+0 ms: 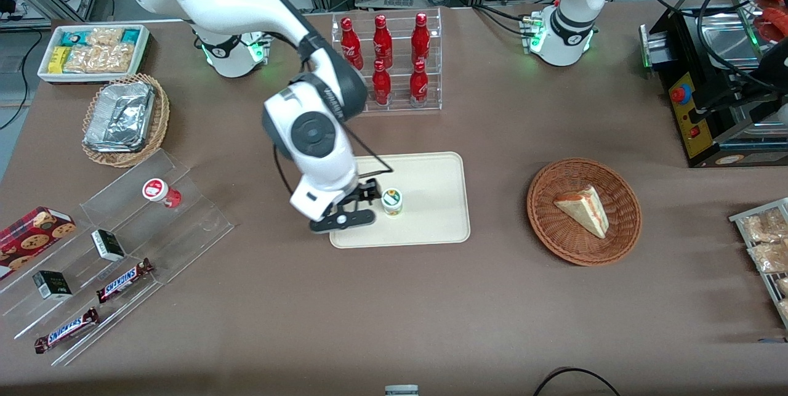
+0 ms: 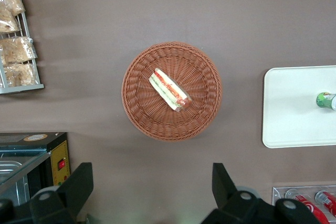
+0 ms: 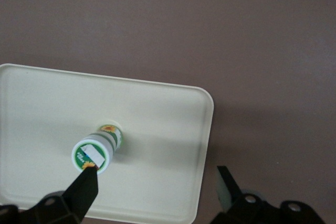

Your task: Place green gum on tray

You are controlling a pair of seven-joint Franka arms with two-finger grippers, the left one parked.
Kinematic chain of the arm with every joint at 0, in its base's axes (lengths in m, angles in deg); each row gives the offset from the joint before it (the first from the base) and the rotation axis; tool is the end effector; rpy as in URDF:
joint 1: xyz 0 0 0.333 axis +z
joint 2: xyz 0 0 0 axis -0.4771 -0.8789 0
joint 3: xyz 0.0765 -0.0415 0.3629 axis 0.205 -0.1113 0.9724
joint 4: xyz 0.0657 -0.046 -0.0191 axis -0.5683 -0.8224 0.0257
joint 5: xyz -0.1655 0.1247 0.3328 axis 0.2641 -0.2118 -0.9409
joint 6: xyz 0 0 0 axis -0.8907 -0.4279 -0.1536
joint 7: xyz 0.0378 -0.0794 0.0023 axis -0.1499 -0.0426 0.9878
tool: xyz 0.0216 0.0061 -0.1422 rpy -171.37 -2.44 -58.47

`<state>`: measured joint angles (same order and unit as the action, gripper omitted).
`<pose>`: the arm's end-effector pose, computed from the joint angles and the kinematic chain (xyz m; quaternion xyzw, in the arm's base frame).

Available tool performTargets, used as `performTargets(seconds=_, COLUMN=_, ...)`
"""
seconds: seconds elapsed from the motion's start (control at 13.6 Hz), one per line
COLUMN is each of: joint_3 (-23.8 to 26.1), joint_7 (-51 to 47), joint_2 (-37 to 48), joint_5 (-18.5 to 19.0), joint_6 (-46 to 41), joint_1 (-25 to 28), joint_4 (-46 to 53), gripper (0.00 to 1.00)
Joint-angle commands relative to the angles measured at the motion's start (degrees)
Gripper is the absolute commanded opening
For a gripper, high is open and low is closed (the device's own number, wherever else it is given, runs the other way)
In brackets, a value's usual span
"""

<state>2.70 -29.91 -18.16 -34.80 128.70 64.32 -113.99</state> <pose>0.6177 0.4067 0.3936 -0.9977 -0.0670 0.0052 0.0101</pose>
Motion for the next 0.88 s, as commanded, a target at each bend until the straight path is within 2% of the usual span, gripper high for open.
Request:
performTargets(seconds=0.0, joint_3=0.5, joint_7=4.1, joint_2=3.3, joint_5=-1.6, joint_6=-5.0, joint_1=-3.6, joint_4=-0.6, gripper=1.0)
performTargets(seconds=0.37, joint_3=0.2, joint_7=10.1, joint_2=9.3, joint_5=-2.8, joint_6=-12.5, joint_1=-9.7, joint_4=-2.1, gripper=1.0)
performTargets(seconds=0.81, joint_3=1.9, joint_7=10.6, joint_2=19.5, joint_5=-2.7, joint_6=-12.9, joint_1=-23.1, joint_4=-10.2, gripper=1.0)
